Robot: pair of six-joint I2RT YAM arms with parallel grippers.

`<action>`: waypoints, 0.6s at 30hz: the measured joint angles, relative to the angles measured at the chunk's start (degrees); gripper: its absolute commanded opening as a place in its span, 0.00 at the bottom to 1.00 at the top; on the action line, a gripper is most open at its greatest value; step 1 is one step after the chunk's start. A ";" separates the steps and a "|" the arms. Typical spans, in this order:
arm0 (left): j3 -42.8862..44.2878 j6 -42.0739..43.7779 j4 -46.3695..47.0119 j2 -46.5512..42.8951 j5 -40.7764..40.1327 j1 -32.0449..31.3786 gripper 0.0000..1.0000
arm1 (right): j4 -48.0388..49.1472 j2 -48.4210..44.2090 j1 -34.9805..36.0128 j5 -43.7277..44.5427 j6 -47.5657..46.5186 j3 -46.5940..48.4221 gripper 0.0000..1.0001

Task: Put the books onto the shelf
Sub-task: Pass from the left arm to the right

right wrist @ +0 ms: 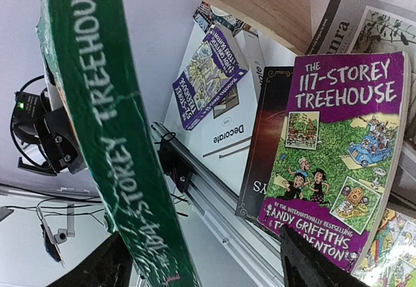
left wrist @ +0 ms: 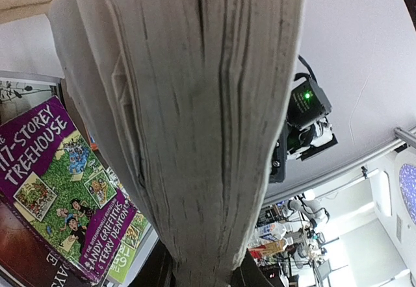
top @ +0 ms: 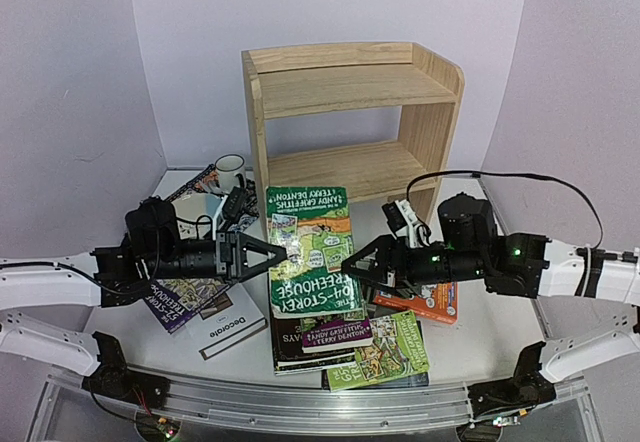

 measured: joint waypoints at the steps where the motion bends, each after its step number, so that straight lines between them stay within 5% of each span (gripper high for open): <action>1: 0.00 -0.07 -0.18 -0.41 -1.05 0.00 0.08 | 1.94 -0.40 0.01 0.03 1.10 -1.22 0.89; 11: 0.25 -1.81 0.17 -2.14 -11.67 0.02 0.08 | 16.86 -4.73 1.16 3.87 8.33 -8.63 0.93; 18: 2.83 -3.75 2.00 0.56 -14.72 0.02 0.08 | 27.27 0.38 9.36 11.64 8.24 -8.81 0.96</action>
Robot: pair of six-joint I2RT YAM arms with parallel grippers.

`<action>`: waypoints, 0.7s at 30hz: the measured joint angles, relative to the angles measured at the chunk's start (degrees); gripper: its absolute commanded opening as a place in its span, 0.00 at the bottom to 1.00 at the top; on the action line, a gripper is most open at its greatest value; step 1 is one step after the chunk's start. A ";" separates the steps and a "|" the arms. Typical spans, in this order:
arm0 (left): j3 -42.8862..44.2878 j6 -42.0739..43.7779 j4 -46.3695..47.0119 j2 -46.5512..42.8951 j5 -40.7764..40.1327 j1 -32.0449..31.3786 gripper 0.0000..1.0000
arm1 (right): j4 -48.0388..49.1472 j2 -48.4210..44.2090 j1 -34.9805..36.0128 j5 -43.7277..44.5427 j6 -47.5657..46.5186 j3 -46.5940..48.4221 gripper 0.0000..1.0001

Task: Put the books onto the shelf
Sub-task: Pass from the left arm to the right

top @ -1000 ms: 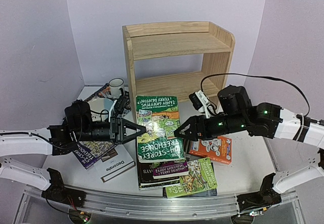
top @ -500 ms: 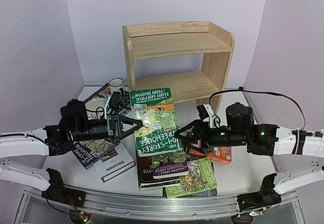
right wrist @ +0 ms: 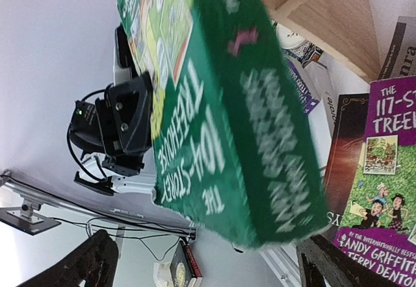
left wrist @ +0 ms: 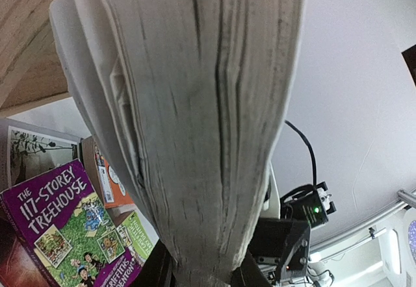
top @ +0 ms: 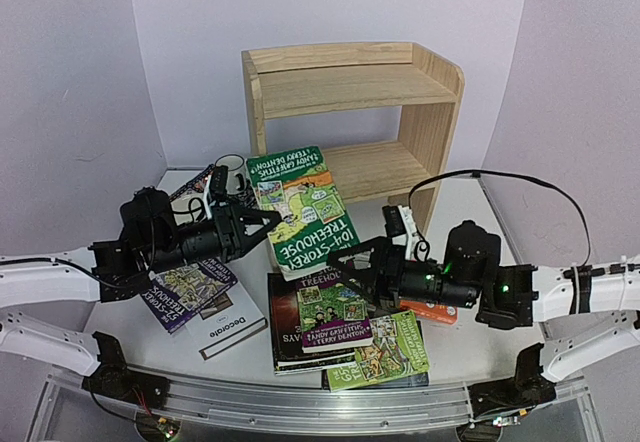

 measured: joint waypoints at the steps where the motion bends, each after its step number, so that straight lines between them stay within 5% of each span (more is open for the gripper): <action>1: 0.19 -0.38 0.63 0.35 -0.32 0.00 0.08 | 0.11 0.03 1.69 2.30 -0.39 0.00 0.96; 8: 1.18 -3.80 4.86 3.15 -0.91 0.00 0.09 | 1.74 -1.03 6.89 15.84 -2.25 -0.29 0.92; 21: 1.99 -8.21 9.84 6.62 -0.39 -0.07 0.09 | 13.18 6.31 8.53 27.74 -3.71 -0.70 0.85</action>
